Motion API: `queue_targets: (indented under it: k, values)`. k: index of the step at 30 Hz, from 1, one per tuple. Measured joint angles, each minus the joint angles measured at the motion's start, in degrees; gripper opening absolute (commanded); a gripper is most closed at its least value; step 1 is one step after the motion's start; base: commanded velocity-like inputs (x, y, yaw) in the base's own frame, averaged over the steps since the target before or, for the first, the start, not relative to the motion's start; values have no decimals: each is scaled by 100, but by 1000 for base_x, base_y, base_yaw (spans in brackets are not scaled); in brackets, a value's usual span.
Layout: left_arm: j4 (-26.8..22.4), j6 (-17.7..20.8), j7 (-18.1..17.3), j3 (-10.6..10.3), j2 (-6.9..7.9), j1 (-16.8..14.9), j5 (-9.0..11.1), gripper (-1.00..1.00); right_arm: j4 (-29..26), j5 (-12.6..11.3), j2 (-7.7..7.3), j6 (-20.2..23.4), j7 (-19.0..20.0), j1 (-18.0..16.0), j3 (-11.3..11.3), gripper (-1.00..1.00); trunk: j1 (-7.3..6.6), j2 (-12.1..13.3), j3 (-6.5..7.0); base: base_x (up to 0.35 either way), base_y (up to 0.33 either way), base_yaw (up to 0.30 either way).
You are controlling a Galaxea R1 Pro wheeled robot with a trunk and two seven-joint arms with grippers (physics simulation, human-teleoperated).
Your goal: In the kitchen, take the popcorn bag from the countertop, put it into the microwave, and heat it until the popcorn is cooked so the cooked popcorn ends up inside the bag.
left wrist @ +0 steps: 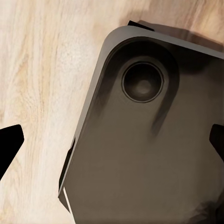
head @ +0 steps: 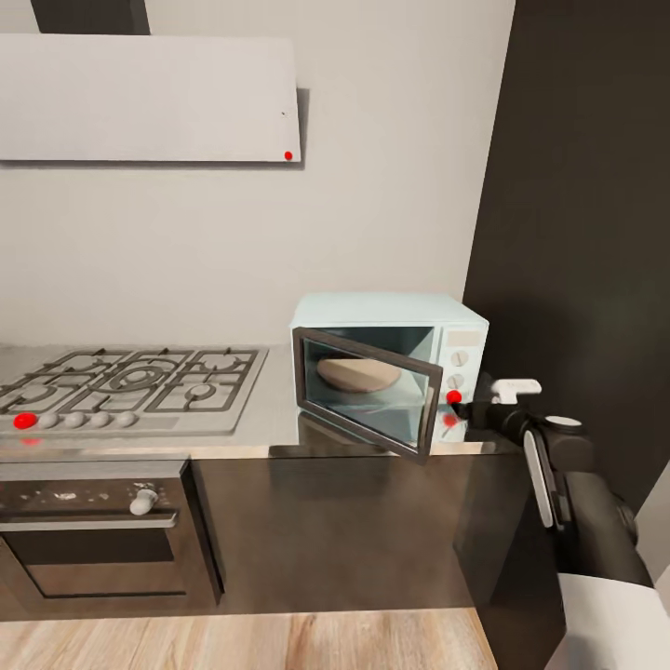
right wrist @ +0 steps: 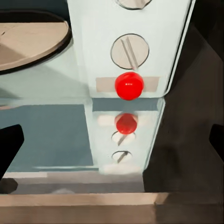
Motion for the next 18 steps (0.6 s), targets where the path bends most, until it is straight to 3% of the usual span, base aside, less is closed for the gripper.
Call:
queue_targets:
  k: [5,13,18]
  values:
    - [0,0,0,7,-2,0,-5,100,13,-24,64,-412,-144,0,-18,100,0,0,0,0,0,0]
    - [0,0,0,8,0,0,-4,100,51,-66,212,-467,-111,0,10,100,0,0,0,0,0,0]
    - [0,0,-24,5,0,0,2,100,69,-76,279,-474,-112,0,367,100,0,0,0,17,21,0]
